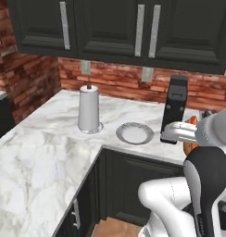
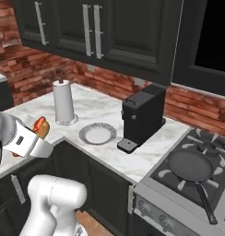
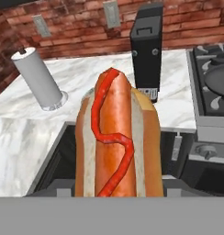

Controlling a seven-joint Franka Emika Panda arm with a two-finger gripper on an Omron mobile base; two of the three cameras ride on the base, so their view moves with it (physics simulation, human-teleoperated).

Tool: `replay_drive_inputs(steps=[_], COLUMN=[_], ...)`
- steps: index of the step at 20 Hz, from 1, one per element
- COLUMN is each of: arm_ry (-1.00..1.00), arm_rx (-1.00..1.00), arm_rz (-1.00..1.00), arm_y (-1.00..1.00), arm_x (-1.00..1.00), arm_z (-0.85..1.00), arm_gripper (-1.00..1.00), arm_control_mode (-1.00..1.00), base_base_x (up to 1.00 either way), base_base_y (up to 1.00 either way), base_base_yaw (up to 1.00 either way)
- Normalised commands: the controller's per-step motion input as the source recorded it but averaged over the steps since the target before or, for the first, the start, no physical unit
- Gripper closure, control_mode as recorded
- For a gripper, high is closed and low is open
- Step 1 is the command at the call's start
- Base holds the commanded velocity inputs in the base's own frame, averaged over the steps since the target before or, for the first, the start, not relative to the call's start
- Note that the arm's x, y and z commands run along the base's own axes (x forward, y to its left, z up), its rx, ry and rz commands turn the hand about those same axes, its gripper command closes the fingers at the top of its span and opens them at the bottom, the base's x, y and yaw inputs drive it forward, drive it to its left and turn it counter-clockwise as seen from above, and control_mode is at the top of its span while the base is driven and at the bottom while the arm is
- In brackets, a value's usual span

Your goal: Place the cold items (cucumber and squash) from the fridge in one tupperware on the dining counter. Place the warm items (kebab skewer and hot dog) in the stove area in another tupperware.

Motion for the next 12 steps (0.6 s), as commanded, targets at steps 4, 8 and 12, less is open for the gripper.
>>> replay_drive_inputs(steps=[4, 8, 12], arm_ry=[0.00, 0.00, 0.00], arm_rx=[0.00, 0.00, 0.00], arm_rz=[0.00, 0.00, 0.00], arm_y=[0.00, 0.00, 0.00], arm_x=[0.00, 0.00, 0.00], arm_z=[0.00, 0.00, 0.00], arm_gripper=[1.00, 1.00, 1.00], arm_control_mode=[1.00, 1.00, 1.00], base_base_x=[-0.38, -0.53, -0.67], base_base_y=[0.11, 0.33, 0.40], base_base_yaw=[0.31, 0.61, 0.60])
